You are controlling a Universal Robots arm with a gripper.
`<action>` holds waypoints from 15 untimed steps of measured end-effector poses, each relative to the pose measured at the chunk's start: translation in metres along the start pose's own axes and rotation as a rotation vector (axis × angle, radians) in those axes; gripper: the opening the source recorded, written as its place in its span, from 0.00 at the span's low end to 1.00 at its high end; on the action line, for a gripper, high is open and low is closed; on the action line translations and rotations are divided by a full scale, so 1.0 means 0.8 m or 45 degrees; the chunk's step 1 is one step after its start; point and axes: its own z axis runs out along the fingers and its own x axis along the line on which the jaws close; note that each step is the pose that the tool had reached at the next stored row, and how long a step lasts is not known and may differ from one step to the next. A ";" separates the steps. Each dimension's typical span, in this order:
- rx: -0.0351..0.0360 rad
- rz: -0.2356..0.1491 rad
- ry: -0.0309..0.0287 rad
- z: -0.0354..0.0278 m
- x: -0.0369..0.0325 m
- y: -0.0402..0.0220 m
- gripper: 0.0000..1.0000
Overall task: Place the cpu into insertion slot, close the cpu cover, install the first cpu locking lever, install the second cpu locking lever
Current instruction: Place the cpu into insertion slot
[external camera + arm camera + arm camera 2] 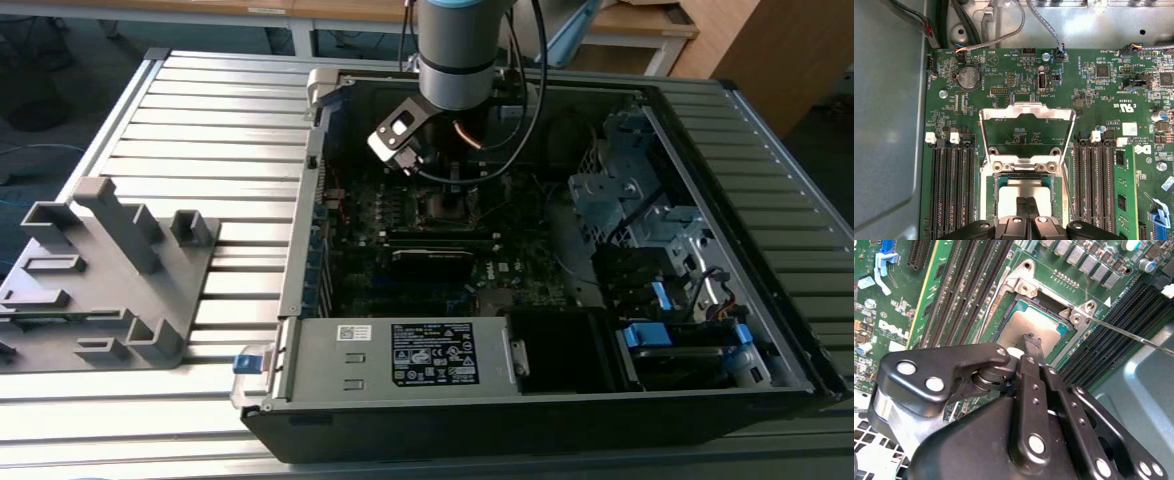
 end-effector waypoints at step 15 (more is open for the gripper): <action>0.0592 -0.001 0.0003 0.0015 0.0014 0.0029 0.11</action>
